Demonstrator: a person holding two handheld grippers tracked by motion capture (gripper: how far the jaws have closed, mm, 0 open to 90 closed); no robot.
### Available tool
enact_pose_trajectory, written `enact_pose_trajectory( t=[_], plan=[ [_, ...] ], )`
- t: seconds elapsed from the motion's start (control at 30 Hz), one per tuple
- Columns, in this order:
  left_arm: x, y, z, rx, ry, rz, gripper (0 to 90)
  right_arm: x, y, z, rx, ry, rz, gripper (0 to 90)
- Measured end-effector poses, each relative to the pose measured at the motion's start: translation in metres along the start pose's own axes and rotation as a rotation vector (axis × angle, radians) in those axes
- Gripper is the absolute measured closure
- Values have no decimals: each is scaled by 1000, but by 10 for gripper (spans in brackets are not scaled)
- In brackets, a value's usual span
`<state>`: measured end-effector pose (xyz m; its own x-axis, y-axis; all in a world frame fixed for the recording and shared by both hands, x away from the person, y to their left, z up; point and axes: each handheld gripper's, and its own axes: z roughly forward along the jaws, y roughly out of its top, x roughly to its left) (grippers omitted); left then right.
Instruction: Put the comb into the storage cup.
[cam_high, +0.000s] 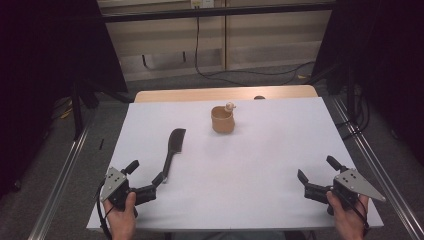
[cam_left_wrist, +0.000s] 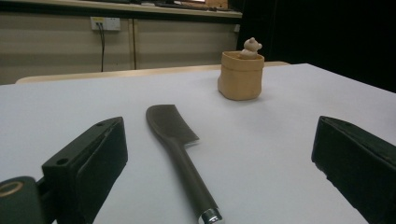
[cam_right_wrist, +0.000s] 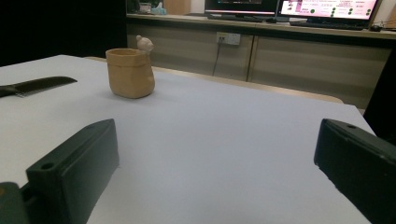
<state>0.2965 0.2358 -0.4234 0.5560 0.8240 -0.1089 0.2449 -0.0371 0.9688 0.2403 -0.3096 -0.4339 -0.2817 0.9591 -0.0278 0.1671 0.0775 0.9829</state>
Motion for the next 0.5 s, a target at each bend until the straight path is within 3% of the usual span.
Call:
enact_pose_trajectory(
  t=[0.07, 0.17, 0.23, 0.33, 0.4, 0.5],
  plan=[
    [1, 1, 0, 6, -1, 3, 36, 1, 0, 1, -1, 1, -2, 0],
    [2, 3, 1, 44, -57, -42, 34, 1, 0, 2, 0, 7, -3, 0],
    [3, 5, 0, 45, -44, -25, 35, 1, 0, 3, 0, 9, 1, 0],
    [8, 7, 1, 52, -73, -34, 36, 1, 0, 3, 0, 9, -2, 0],
    [9, 8, 2, 56, -69, -37, 34, 1, 0, 4, 0, 10, -2, 0],
    [12, 13, 9, 74, -91, -19, 27, 3, 0, 4, 3, 16, -10, 0]
  ],
)
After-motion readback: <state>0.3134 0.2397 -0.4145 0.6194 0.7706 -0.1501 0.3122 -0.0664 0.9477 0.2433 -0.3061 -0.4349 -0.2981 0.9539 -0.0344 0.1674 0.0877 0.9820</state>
